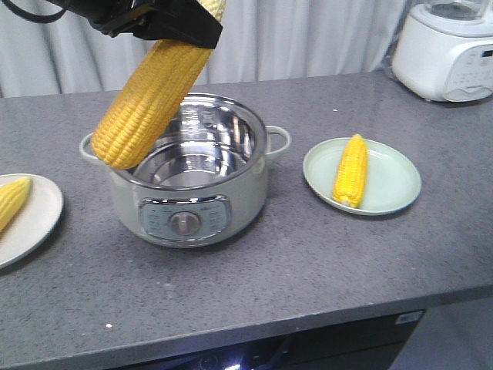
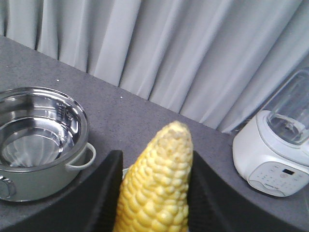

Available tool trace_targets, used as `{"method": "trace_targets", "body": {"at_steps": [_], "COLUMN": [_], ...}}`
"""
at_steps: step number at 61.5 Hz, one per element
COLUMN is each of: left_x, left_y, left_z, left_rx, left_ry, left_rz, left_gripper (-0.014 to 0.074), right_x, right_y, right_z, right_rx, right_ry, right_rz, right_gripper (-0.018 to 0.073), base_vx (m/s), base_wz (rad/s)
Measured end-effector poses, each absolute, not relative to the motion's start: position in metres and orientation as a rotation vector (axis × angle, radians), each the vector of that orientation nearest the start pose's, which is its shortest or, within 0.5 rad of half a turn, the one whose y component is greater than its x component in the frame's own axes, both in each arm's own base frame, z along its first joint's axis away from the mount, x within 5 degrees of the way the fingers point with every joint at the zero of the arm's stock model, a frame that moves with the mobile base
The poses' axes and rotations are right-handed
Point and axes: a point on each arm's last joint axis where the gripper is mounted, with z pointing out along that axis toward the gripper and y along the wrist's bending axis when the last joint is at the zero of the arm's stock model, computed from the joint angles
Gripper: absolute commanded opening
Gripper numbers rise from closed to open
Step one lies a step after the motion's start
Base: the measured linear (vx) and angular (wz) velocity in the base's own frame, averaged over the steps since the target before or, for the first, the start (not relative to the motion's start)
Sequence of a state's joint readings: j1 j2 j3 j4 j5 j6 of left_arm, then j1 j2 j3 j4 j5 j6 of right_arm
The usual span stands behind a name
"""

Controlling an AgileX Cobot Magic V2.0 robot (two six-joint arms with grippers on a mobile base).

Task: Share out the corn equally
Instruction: 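Turn the base along the counter while holding cobs in both grippers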

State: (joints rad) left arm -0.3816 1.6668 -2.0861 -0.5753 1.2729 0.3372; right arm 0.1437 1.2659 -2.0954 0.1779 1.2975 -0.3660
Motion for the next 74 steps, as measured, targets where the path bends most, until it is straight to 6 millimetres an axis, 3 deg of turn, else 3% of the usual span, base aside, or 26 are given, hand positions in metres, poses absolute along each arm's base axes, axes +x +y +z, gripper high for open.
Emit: {"method": "trace_targets", "body": {"at_steps": [74], "left_x": [0.2912], "left_y": [-0.1679], "left_z": [0.4904], "left_rx": [0.868], "left_ry": [2.094], "left_rz": [-0.745], "left_gripper": [-0.0006], "right_x": [0.1666], "right_y": [0.0398], "right_z": [0.5833], "right_rx": [-0.553], "right_ry": [1.862], "right_rz": [0.051], "right_gripper": [-0.0004], "base_vx": [-0.02], "base_wz": [-0.3]}}
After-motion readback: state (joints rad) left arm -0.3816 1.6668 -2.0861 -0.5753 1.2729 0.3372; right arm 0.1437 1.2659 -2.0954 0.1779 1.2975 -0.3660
